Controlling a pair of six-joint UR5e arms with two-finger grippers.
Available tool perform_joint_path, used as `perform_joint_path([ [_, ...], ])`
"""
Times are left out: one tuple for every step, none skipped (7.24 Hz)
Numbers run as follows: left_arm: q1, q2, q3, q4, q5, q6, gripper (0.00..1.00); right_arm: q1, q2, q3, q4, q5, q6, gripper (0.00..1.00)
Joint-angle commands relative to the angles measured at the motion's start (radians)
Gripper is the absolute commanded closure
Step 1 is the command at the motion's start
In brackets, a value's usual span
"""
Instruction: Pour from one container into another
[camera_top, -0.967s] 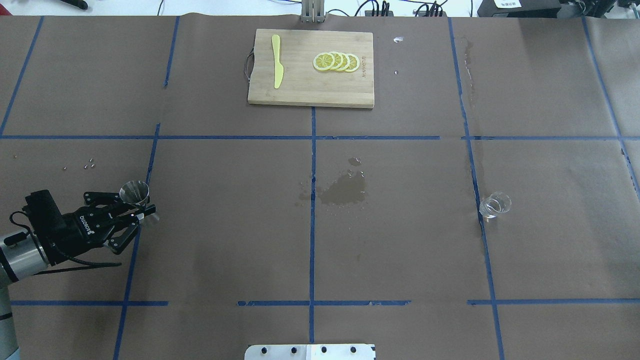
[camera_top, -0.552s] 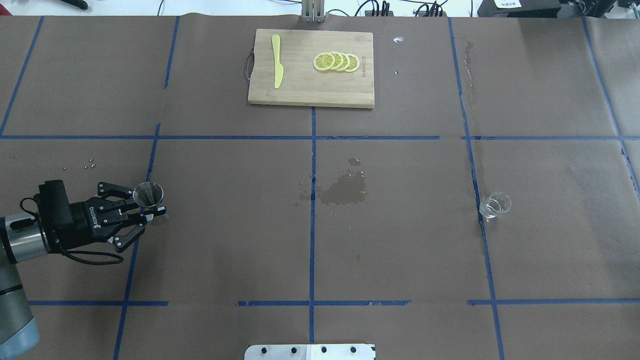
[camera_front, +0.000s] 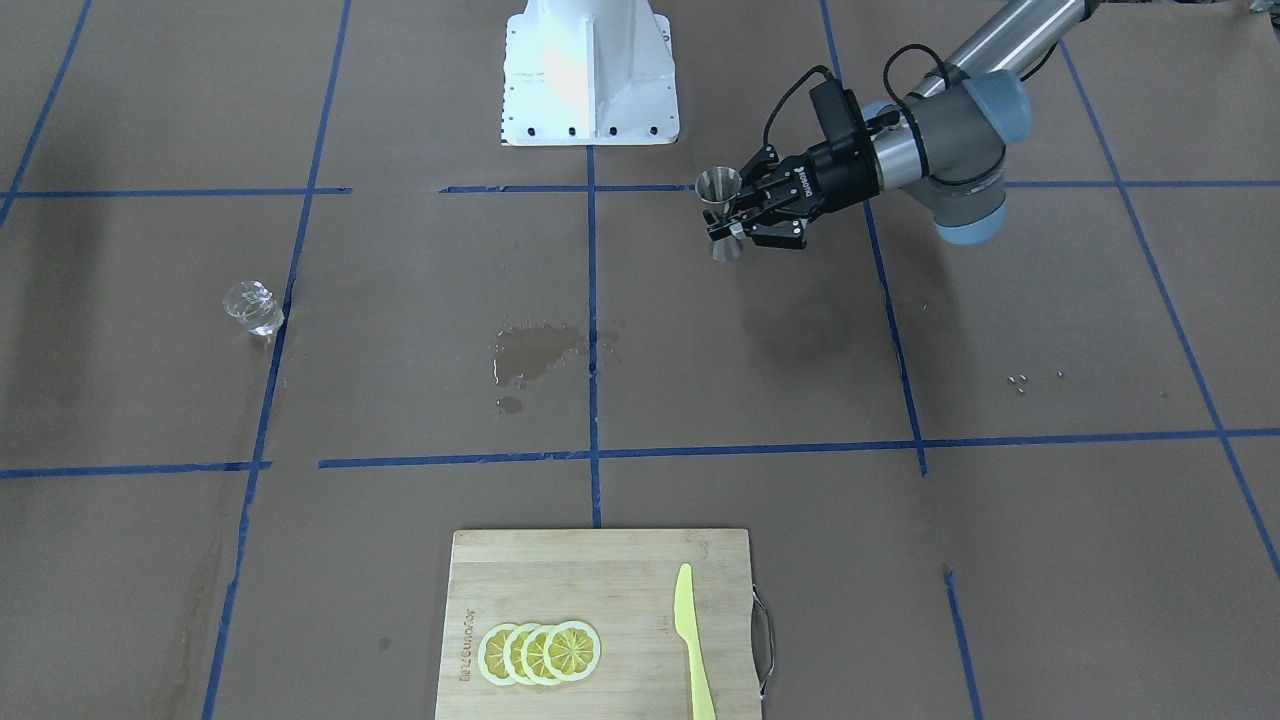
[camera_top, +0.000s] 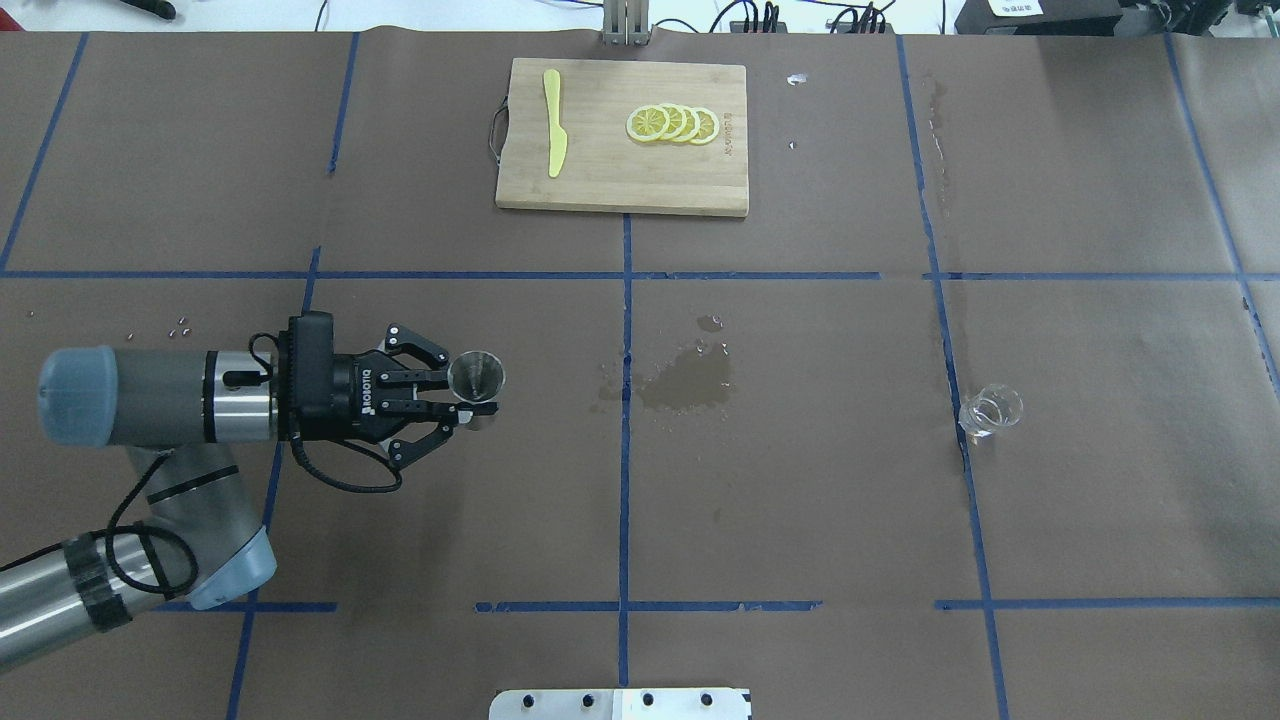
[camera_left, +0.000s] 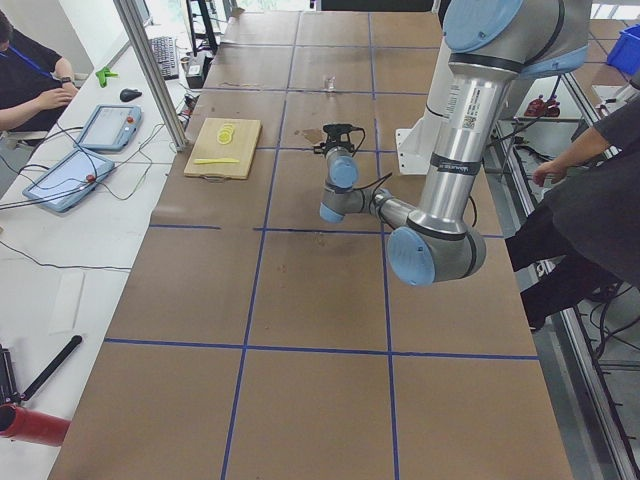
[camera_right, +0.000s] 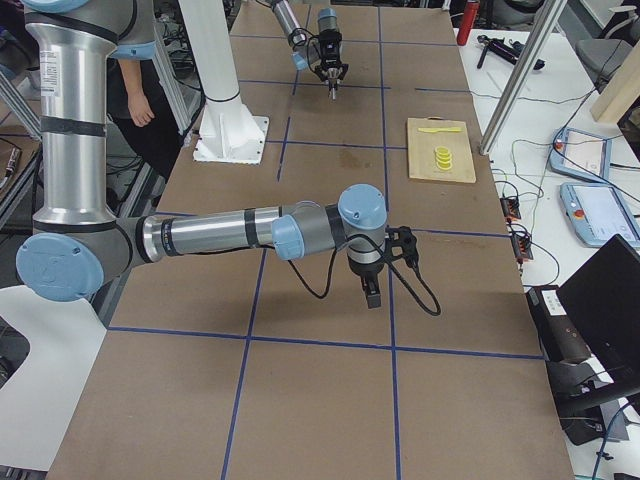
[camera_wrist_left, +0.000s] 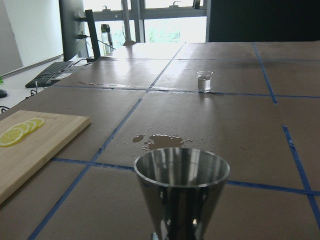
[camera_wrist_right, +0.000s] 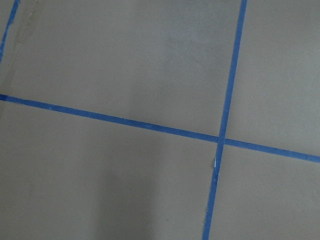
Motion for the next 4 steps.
perform_joint_path([
  [0.003,-0.112,0.033,0.1,0.002,0.001,1.0,-0.103,0.009,0.098,-0.001,-0.008,0.196,0.0],
  [0.003,-0.164,0.036,0.18,0.021,-0.001,1.0,-0.166,0.009,0.155,-0.001,-0.032,0.311,0.0],
  [0.003,-0.174,0.034,0.193,0.027,-0.003,1.0,-0.223,0.008,0.218,0.0,-0.067,0.419,0.0],
  [0.004,-0.174,0.036,0.193,0.027,-0.004,1.0,-0.265,-0.004,0.276,0.002,-0.093,0.5,0.0],
])
